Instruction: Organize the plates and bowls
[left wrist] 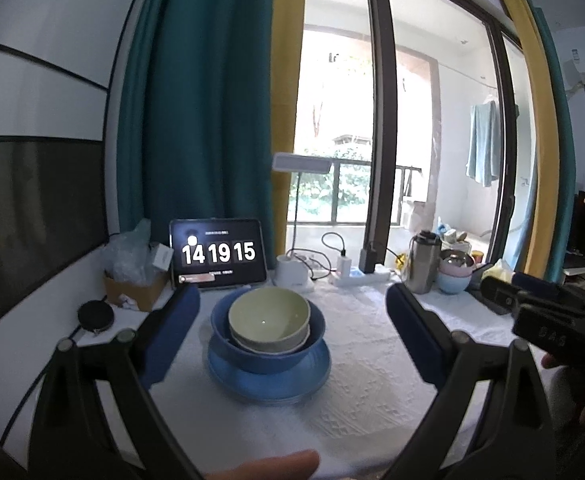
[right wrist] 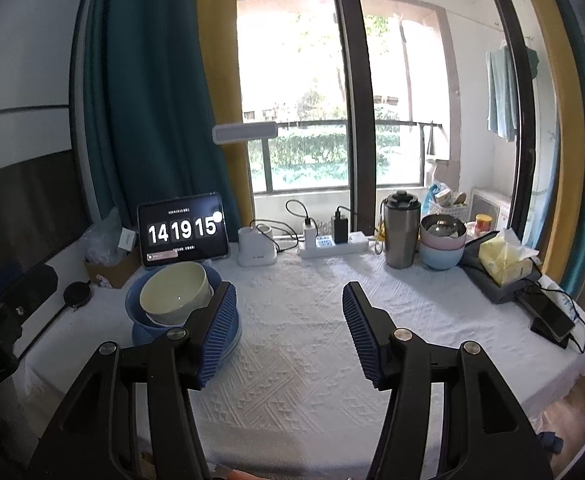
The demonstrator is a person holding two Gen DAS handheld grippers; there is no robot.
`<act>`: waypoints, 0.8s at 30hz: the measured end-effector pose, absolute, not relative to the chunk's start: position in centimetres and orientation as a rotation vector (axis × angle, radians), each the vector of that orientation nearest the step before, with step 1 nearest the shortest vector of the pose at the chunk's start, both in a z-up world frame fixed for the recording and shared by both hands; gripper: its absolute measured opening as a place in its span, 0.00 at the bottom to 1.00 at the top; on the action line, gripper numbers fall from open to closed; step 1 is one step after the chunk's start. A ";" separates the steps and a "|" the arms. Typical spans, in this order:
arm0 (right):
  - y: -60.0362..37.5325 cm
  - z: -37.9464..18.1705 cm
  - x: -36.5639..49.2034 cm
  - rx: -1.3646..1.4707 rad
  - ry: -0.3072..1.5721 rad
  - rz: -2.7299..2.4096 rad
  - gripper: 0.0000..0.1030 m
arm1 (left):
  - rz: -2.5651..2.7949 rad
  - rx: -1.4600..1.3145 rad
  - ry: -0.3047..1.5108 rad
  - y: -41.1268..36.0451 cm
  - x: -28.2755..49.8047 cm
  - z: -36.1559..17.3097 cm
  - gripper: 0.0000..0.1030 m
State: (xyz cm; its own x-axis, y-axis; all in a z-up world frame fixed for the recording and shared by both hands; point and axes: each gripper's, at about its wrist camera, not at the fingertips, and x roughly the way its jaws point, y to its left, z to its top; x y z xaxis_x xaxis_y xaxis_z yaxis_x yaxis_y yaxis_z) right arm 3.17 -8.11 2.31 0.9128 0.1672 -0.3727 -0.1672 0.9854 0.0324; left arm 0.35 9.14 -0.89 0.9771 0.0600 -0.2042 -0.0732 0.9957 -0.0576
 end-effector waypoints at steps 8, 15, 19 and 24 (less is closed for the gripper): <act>-8.1 3.6 1.4 0.000 0.346 0.178 0.57 | 0.078 -0.085 0.205 9.7 -0.1 -0.3 0.93; -8.0 4.1 0.9 0.005 0.340 0.188 0.58 | 0.075 -0.077 0.200 9.9 -0.3 0.1 0.93; -8.0 4.3 0.8 0.004 0.331 0.187 0.58 | 0.072 -0.076 0.194 9.9 -0.5 0.3 0.93; -8.1 4.3 0.8 0.011 0.335 0.187 0.58 | 0.069 -0.076 0.194 10.0 -0.4 0.4 0.93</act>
